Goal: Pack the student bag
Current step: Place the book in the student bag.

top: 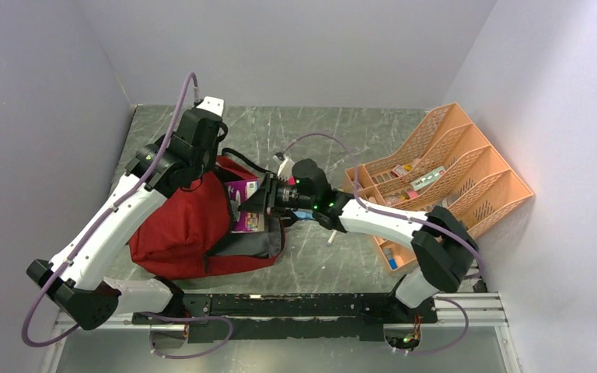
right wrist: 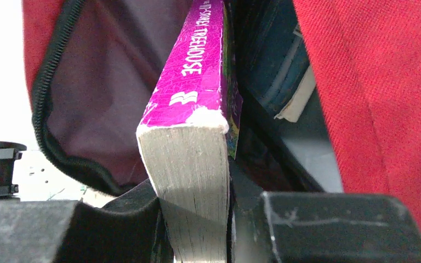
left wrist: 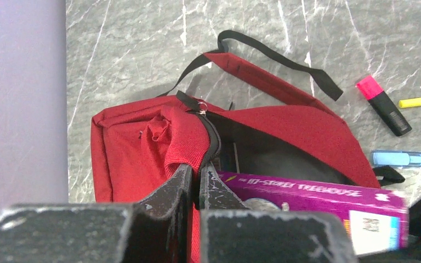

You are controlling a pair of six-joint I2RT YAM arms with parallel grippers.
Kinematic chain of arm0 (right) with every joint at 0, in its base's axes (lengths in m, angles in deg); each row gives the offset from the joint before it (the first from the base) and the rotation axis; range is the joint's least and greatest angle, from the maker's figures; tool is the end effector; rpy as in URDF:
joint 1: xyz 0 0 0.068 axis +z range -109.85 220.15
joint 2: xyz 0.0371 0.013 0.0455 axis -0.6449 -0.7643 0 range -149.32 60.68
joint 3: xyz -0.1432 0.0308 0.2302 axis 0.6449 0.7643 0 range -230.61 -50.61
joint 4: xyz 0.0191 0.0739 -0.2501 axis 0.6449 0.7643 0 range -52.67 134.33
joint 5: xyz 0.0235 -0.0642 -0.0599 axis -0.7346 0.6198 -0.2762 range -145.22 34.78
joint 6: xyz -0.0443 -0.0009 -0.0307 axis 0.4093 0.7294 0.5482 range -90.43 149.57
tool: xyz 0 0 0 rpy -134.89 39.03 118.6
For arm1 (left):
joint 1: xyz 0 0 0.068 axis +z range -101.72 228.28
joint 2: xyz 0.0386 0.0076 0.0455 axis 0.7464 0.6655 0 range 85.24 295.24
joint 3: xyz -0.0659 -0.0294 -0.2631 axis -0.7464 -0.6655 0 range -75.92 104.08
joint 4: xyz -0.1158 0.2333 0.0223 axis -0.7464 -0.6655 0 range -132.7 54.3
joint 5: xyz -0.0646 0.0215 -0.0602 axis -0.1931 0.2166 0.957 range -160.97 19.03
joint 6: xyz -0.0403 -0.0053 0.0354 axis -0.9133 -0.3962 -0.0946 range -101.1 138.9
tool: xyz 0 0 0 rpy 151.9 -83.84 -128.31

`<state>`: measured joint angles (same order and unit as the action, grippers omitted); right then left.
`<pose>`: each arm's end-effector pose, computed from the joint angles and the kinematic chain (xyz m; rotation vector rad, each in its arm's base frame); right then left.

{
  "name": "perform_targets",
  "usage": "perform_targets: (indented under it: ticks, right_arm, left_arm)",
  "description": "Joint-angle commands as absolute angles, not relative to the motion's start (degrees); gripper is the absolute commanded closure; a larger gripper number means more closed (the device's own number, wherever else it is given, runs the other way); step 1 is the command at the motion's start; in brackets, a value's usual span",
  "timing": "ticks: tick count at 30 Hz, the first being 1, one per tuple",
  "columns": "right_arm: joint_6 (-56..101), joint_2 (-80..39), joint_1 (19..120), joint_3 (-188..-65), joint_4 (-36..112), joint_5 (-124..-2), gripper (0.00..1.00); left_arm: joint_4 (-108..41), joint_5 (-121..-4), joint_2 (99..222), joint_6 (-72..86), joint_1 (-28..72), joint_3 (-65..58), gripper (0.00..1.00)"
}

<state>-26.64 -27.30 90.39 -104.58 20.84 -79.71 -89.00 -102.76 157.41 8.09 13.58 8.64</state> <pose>0.2118 0.2775 0.2581 -0.2341 2.2082 1.5722 0.2115 -0.1236 0.4078 0.1712 2.1600 0.1846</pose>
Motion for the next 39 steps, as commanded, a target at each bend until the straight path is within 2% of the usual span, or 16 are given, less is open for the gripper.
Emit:
perform_targets:
  ticks: [1,18,27,29,34,36,39]
  right_arm:
    - [-31.8,-31.9,93.2,-108.1,8.4,-77.8,1.0]
    - [-36.4,-57.1,99.3,-122.0,0.9,-62.6,1.0]
    - [-36.5,-66.0,101.6,-131.2,4.2,-61.3,0.99]
    - [-35.1,-67.1,102.2,-133.2,6.5,-61.0,0.91]
    - [-32.6,-66.4,102.5,-132.6,11.4,-58.3,0.58]
    - [-31.3,-65.3,102.4,-131.7,12.1,-57.8,0.49]
    - [-29.5,-63.7,102.3,-131.3,13.5,-57.3,0.41]
  left_arm:
    - [-88.3,-102.0,157.3,9.8,13.8,12.9,0.95]
    - [-89.3,-99.1,157.6,9.7,13.8,14.4,0.95]
    - [-89.4,-99.1,157.1,10.0,13.9,13.4,0.95]
    - [-89.5,-99.3,157.1,10.0,13.8,12.9,0.95]
    - [-89.6,-100.2,156.3,10.2,13.8,12.0,0.95]
    - [-89.6,-100.3,156.1,10.2,13.8,11.6,0.95]
    - [-89.6,-99.8,156.0,10.1,13.9,11.1,0.95]
